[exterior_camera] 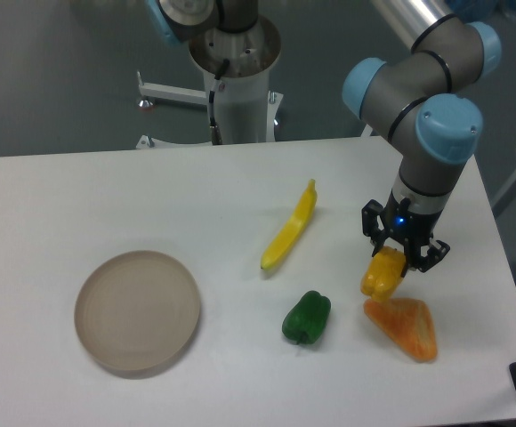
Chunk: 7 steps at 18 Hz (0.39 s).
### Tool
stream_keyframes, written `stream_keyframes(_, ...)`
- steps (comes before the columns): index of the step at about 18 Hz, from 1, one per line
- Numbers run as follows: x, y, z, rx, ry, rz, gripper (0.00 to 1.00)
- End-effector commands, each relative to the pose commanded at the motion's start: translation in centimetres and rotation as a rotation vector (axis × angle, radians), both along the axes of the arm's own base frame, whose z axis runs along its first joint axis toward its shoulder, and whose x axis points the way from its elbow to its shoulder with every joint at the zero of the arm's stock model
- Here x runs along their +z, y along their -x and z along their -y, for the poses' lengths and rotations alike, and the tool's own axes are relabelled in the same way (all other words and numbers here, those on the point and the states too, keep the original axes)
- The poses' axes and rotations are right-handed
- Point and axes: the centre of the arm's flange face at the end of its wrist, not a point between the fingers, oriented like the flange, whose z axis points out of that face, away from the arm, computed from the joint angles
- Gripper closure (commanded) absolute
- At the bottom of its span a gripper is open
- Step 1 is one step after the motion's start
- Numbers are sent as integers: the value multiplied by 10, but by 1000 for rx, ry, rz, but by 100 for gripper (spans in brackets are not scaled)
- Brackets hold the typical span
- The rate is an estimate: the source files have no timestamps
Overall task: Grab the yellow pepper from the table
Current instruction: 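Lift the grasped yellow pepper off the table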
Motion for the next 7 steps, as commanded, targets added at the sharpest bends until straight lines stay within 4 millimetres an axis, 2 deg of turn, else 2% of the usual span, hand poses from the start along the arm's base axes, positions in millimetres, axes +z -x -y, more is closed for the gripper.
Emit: stream_keyframes(7, -5, -1, -3, -1, 8, 0, 53)
